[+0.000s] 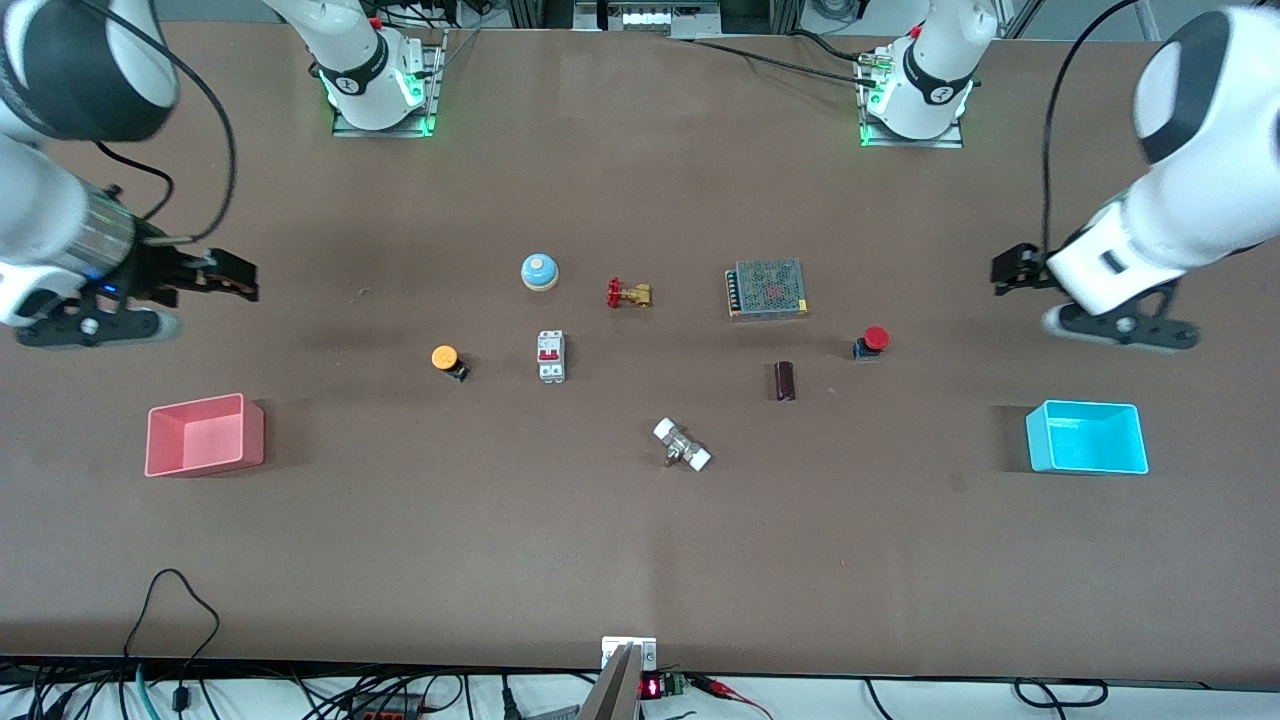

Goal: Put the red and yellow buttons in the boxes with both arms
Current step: 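Lower the left gripper onto the red button while the right gripper descends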

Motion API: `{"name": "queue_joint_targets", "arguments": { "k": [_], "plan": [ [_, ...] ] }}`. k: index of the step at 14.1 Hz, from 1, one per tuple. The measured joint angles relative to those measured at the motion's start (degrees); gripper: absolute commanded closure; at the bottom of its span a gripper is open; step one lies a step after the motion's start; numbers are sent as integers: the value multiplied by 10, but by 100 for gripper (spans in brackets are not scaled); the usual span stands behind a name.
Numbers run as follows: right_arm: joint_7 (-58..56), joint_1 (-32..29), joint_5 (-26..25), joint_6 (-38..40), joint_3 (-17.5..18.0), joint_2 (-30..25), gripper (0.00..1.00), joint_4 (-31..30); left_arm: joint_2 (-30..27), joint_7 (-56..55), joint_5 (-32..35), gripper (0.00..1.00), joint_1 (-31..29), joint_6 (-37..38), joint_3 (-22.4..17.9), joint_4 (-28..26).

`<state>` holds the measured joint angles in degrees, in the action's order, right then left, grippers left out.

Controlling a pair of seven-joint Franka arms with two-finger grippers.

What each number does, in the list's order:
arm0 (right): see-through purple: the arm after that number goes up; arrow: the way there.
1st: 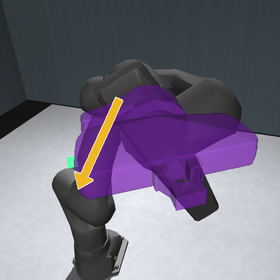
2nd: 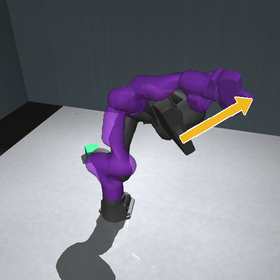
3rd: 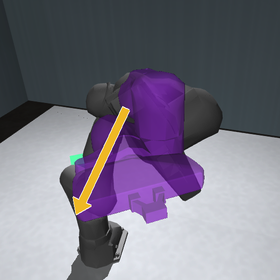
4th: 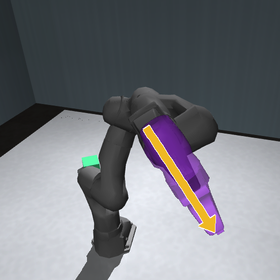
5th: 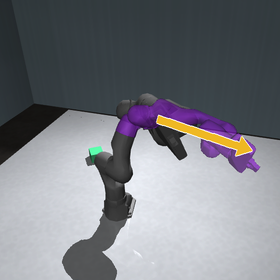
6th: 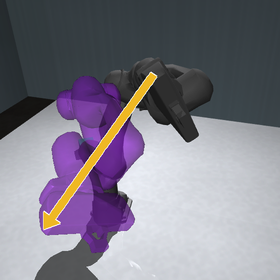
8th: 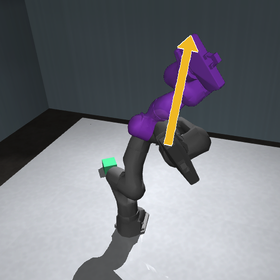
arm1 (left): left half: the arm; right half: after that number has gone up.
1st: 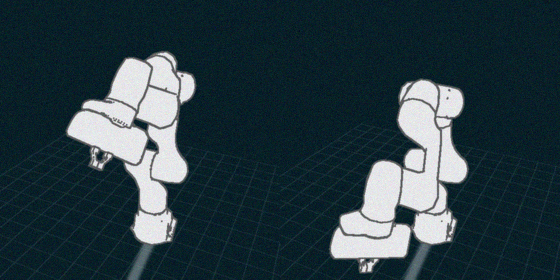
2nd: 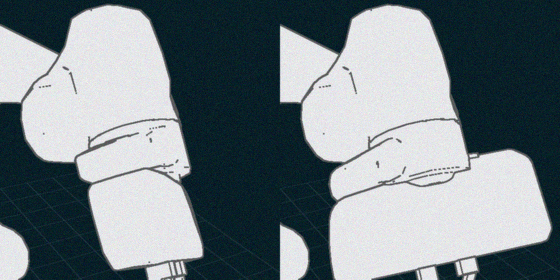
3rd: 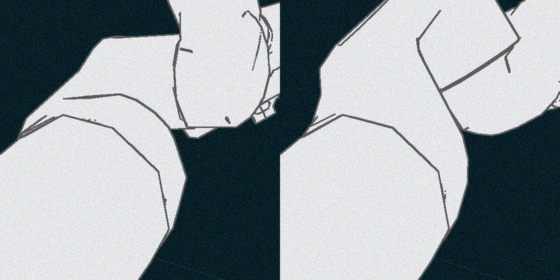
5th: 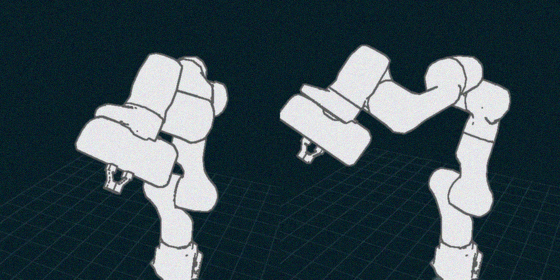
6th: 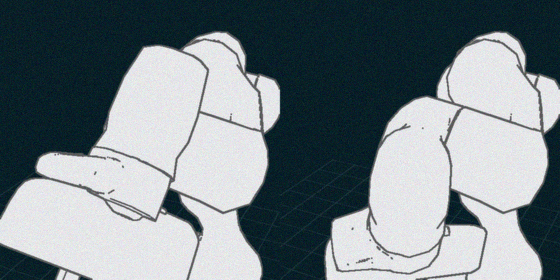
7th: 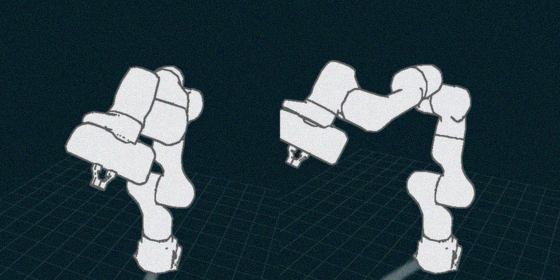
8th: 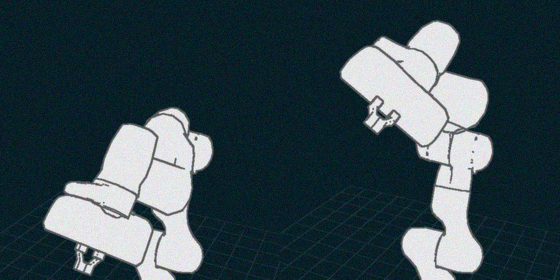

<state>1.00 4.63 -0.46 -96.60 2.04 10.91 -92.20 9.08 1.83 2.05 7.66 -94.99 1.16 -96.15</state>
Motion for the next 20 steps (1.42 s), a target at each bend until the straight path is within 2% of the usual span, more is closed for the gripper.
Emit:
{"name": "queue_joint_targets", "arguments": {
  "k": [3, 5, 8, 10, 17, 18, 20],
  "plan": [
    [44, 23, 1, -67, 4, 41, 0, -15, 60, -69, 0, 0, 19, -56, 10, -1],
    [60, 25, 1, -111, 23, 60, 0, -32, 104, -99, 0, 0, 32, -82, 12, -3],
    [170, 33, 2, -182, 46, 74, 0, -70, 145, -140, 0, 0, 47, -110, 13, -24],
    [214, 42, 2, -207, 48, 85, 0, -82, 147, -161, 0, 0, 54, -158, 13, -67],
    [307, 43, 2, -347, 71, 119, 0, -160, 140, -180, 0, 0, 56, -476, 12, -290],
    [314, 43, 2, -355, 76, 126, 0, -163, 139, -182, 0, 6, 56, -499, 12, -308],
    [321, 44, 1, -359, 83, 134, 0, -163, 137, -183, 0, 34, 56, -510, 12, -320]
  ]
}}
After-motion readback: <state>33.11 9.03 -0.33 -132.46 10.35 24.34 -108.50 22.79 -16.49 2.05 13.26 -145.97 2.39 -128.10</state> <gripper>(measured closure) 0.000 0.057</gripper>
